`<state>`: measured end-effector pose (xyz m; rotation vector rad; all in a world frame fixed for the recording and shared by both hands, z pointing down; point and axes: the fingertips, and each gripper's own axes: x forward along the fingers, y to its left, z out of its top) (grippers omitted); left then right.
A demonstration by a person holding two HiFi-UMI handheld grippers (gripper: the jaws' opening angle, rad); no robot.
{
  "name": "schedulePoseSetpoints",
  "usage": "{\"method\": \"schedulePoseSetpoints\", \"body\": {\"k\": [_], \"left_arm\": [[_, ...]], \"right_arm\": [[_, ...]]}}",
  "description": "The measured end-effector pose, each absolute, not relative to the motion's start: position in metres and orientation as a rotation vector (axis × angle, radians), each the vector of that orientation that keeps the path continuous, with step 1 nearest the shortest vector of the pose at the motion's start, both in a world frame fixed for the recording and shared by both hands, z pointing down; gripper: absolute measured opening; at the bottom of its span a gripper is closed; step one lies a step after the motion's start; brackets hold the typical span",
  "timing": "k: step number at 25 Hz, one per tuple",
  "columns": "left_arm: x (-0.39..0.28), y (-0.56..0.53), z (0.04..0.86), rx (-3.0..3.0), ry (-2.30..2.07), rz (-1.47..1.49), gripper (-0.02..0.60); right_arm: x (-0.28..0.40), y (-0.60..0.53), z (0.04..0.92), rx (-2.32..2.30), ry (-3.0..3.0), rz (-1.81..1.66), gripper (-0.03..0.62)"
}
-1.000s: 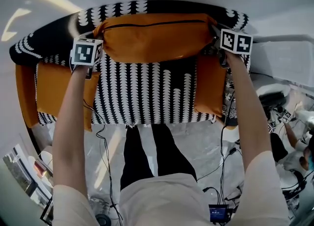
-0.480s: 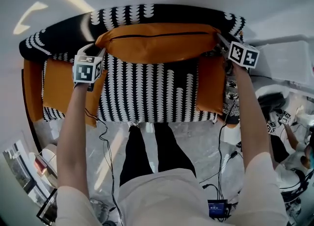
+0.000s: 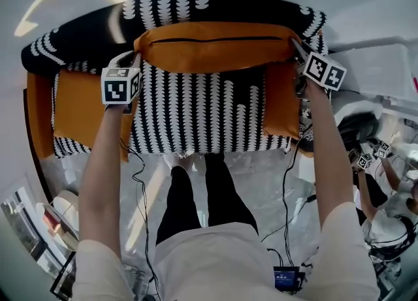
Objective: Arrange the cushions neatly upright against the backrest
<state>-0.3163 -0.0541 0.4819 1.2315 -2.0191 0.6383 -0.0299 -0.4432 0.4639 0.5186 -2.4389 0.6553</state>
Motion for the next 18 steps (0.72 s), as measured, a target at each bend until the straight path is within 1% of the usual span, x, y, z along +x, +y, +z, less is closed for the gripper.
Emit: {"method": "schedulePoseSetpoints", "body": {"k": [2, 5, 9, 13, 16, 18], "left_arm": [[-0.313, -0.049, 0.475, 1.265, -2.013, 0.577, 0.035], [-0.314, -0.024, 0.447, 1.335, -1.996, 0.562, 0.035], [-0.314, -0.004, 0.431, 1.387, -1.949, 0.497, 0.034], [-0.336, -0.020, 0.445, 1.393, -1.888, 0.436, 0.034], [-0.350, -0.036, 0.420, 1.463, -1.864, 0.423, 0.032], [-0.354, -0.025, 0.399, 1.492, -1.863, 0.407, 0.032]], "right_arm": [[-0.026, -0.434, 0.458, 0.488, -2.435, 0.668, 0.061], [-0.023, -0.405, 0.436, 0.432, -2.421, 0.697, 0.057], [-0.011, -0.376, 0.423, 0.347, -2.351, 0.802, 0.055], [-0.026, -0.389, 0.432, 0.313, -2.302, 0.837, 0.055], [-0.046, -0.400, 0.415, 0.280, -2.302, 0.870, 0.052], [-0.048, -0.388, 0.395, 0.200, -2.320, 0.885, 0.052]]}}
